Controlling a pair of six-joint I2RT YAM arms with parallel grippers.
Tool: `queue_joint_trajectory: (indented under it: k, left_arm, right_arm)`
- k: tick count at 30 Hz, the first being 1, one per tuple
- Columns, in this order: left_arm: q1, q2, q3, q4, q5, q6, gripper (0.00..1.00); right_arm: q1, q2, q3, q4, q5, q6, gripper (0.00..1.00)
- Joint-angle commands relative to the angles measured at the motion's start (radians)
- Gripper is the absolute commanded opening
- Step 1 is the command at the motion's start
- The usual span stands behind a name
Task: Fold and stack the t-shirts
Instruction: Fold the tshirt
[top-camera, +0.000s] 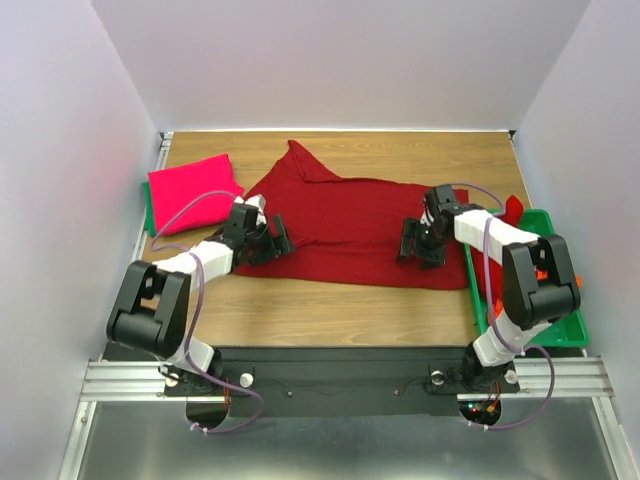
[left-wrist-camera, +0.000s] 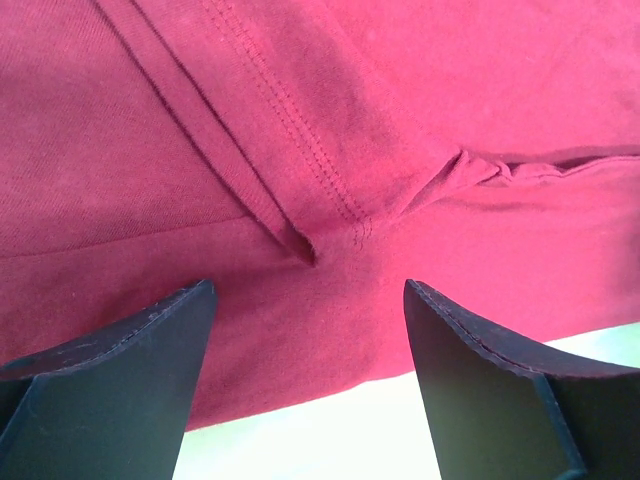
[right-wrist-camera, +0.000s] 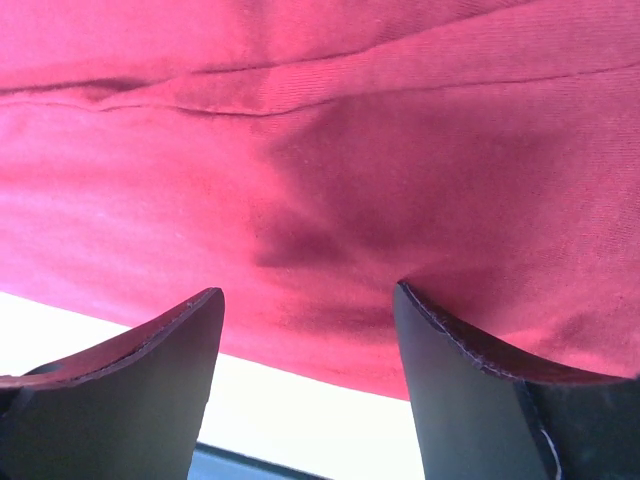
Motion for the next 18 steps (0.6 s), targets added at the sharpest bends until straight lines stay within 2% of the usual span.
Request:
queue_joint_trajectory:
  k: [1, 7, 10, 15, 18]
  left_arm:
    - [-0.021, -0.116, -0.147, -0.085, -0.040, -0.077, 0.89]
    - [-0.068, -0.291, -0.279, -0.085, -0.037, -0.181, 0.89]
    - [-0.111, -0.392, -0.293, -0.114, -0.057, -0.218, 0.88]
    - [-0.119, -0.574, -0.222, -0.267, -0.136, -0.258, 0.90]
    - [-0.119, -0.605, -0.163, -0.315, -0.192, -0.252, 0.90]
  right_arm:
    - [0.017, -0.098, -0.083, -0.050, -0.030, 0.059, 0.75]
    - [0.020, -0.213, -0.207, -0.055, -0.070, 0.104, 0.75]
    - [0.024, -0.267, -0.248, -0.057, -0.093, 0.125, 0.75]
    - [0.030, -0.351, -0.221, -0.080, -0.081, 0.124, 0.75]
    - [0.032, -0.359, -0.164, -0.098, -0.073, 0.116, 0.75]
